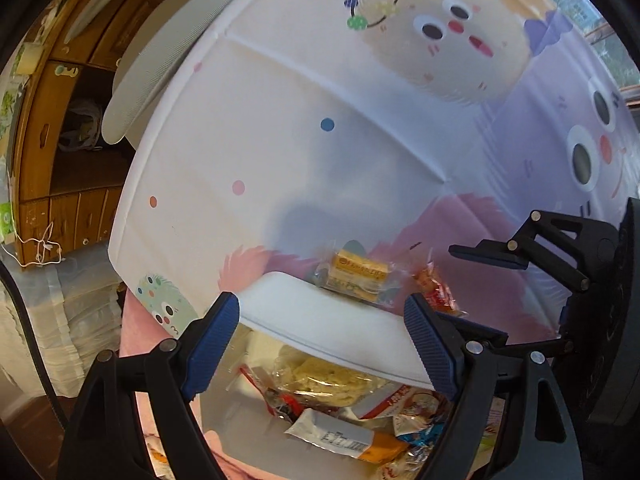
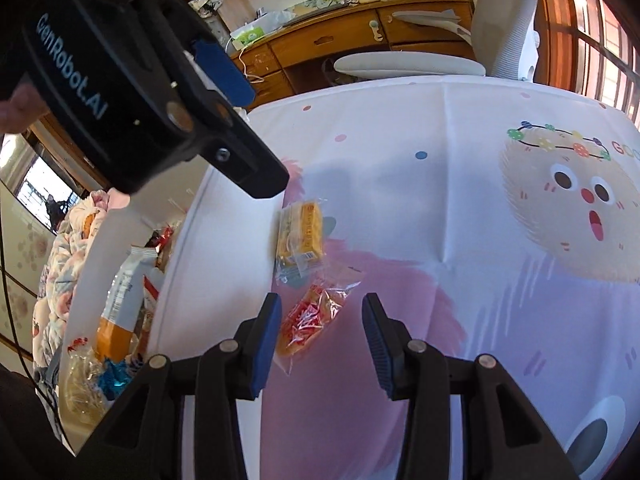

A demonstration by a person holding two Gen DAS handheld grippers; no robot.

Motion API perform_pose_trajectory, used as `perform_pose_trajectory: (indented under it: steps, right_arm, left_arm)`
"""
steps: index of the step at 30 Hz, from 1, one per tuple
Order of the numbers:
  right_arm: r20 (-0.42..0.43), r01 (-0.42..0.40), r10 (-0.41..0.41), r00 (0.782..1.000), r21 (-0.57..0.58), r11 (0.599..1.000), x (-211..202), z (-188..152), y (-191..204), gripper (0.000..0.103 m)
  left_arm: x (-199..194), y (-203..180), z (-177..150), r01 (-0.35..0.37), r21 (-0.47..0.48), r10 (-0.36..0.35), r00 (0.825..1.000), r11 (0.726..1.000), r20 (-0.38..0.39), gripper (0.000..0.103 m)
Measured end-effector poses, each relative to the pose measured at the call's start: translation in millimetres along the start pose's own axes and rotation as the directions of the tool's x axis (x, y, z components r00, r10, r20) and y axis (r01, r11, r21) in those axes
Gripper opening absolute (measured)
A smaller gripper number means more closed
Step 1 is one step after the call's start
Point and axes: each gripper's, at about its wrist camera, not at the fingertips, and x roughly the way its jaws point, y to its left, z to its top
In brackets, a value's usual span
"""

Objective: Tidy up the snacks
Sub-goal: 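Reach the left gripper to the yellow cake pack while the right reaches the small red candy, then grasp the yellow cake pack with the left gripper while the right grasps the red candy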

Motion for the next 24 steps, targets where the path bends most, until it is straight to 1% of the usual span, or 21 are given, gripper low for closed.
perform_pose_trajectory:
  steps: [7,10,13,14,15,17,20,24]
  right_arm:
    - [-0.031,0.013,-0.014,0.999,-0.024,1.0,11,2,0,0.04]
    - [-0.022,0.022,-0.023,0.999,-0.035,0.999,11,1,0,0.039]
    - [-0.016,0.03,-0.03,0.999,-0.057,0.998,13,0,4,0.033]
    - [-0.019,0.023,-0.024,1.0,-0.061,0.998,14,0,5,0.029]
    - [-0.024,0.012,-0.013,1.0,-0.057,0.998,15,0,5,0.028]
    - [-0.032,0.015,-0.017,0.999,-0.063,0.998,15,0,6,0.025]
    - [-0.036,0.04,-0.045,0.998,-0.137,0.99,15,-2,14,0.023]
    - [-0.05,0.044,-0.052,0.997,-0.141,0.989,13,-2,13,0.023]
  left_arm:
    - [10,-4,9,0.008,0.037,-0.006,0.999,0.999,-0.032,0.084]
    - [16,-6,11,0.004,0.046,-0.002,0.999,0.999,-0.052,0.084]
    - [22,-5,12,0.002,0.049,0.001,0.997,0.999,-0.079,0.084]
    - [24,-6,12,-0.005,0.051,0.009,0.996,0.999,-0.091,0.084]
    - [26,-6,12,-0.011,0.057,0.017,0.995,0.998,-0.097,0.084]
    - [29,-8,14,-0.022,0.064,0.028,0.994,0.998,-0.103,0.084]
    - [34,-11,17,-0.024,0.078,0.033,0.992,0.997,-0.122,0.084]
    - [44,-15,20,-0.045,0.097,0.059,0.988,0.994,-0.145,0.084]
